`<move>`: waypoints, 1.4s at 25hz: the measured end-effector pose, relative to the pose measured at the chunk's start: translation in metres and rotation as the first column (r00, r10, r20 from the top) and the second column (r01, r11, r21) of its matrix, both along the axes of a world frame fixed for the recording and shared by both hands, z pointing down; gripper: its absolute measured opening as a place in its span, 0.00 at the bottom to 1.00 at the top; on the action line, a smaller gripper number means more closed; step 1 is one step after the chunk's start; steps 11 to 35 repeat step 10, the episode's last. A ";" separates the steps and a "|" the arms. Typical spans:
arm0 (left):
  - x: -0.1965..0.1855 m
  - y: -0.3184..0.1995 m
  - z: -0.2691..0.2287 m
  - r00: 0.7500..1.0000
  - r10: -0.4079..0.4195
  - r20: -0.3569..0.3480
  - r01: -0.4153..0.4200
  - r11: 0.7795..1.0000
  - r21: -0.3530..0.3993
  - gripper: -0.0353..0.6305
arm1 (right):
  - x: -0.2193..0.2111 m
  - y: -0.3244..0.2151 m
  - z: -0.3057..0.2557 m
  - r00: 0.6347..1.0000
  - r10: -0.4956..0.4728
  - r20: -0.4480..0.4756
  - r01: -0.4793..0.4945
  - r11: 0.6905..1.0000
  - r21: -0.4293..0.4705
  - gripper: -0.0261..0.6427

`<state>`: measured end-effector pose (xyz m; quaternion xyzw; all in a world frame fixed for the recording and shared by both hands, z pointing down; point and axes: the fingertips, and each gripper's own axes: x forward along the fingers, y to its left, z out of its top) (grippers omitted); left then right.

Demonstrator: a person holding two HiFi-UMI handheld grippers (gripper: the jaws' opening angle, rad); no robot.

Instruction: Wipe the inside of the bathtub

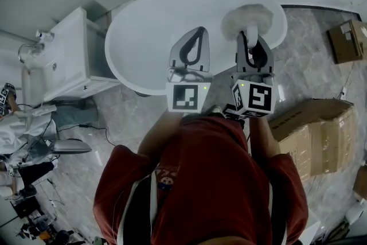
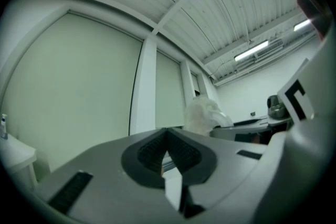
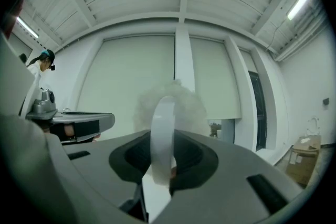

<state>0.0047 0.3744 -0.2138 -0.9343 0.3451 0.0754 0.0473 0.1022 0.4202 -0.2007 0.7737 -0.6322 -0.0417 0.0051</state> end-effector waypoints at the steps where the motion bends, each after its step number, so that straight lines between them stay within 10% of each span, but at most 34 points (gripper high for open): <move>1: 0.000 0.002 0.000 1.000 0.001 0.001 -0.001 1.000 -0.001 0.08 | -0.001 0.002 0.000 1.000 -0.003 -0.003 0.003 1.000 -0.003 0.18; 35: 0.008 0.006 -0.005 0.999 0.033 0.005 -0.034 0.998 0.049 0.08 | 0.011 0.006 -0.010 0.999 0.012 -0.029 -0.010 0.999 0.048 0.18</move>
